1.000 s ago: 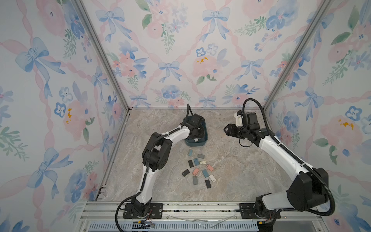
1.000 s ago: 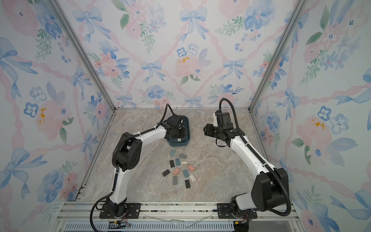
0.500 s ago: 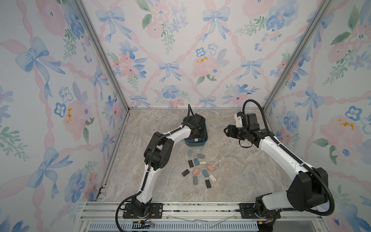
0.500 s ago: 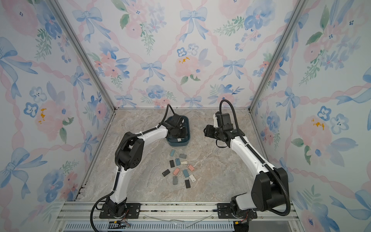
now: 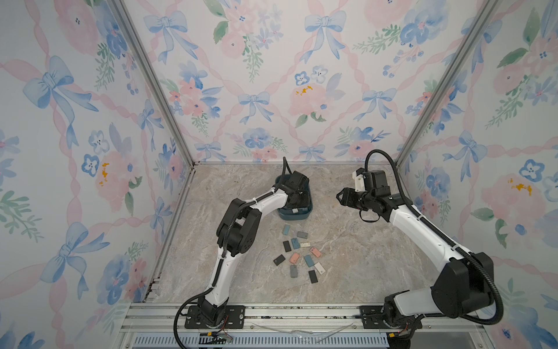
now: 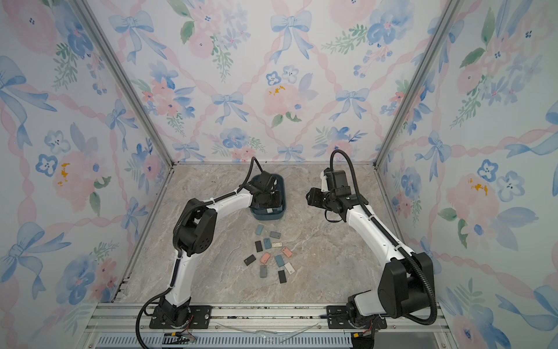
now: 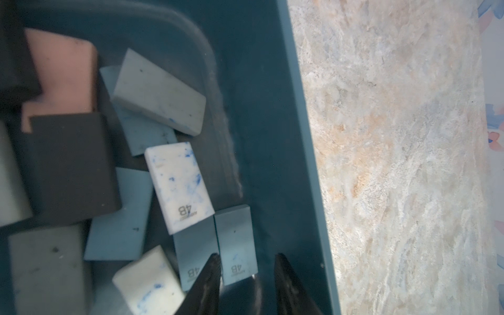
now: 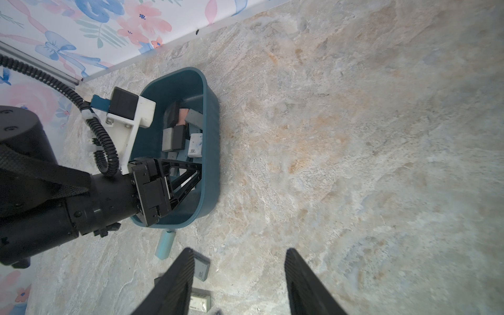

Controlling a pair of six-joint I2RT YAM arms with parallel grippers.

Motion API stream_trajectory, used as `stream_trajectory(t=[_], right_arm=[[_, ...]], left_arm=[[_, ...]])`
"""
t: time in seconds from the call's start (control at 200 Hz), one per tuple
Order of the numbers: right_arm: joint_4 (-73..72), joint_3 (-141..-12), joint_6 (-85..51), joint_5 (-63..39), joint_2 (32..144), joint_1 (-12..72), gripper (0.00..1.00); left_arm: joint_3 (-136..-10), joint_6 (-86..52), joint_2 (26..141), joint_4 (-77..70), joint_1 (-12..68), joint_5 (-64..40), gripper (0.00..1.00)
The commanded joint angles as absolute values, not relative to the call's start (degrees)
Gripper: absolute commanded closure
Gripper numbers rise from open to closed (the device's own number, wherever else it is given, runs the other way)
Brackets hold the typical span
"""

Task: Put the eraser in the storage box
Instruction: Place the eraser in the storage box, then pick up the eraser from the center of the board.

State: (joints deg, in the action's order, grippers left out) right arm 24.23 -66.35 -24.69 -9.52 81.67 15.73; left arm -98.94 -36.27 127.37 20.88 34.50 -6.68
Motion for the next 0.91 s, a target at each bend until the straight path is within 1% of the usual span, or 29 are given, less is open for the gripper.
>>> stream_trajectory(t=[0.0,0.315,0.62,0.9], right_arm=[[24.84,-65.92,-25.21,-10.24,79.33,15.25,0.44],[28.58,-64.87,-23.52,-9.15,76.68,17.29,0.45],[35.72,-62.25,-20.97,-7.22,74.88,23.83,0.45],[36.07,-60.08,-22.07,-5.44,76.99,31.94,0.42]], left_arm=[[-99.76,-36.08,125.86,21.24,34.76,-5.66,0.64],[-95.99,-34.57,115.96,21.27,34.75,0.39,0.64],[-85.61,-32.97,100.26,20.28,34.89,11.34,0.64],[-74.09,-32.09,86.2,15.32,34.89,15.9,0.64]])
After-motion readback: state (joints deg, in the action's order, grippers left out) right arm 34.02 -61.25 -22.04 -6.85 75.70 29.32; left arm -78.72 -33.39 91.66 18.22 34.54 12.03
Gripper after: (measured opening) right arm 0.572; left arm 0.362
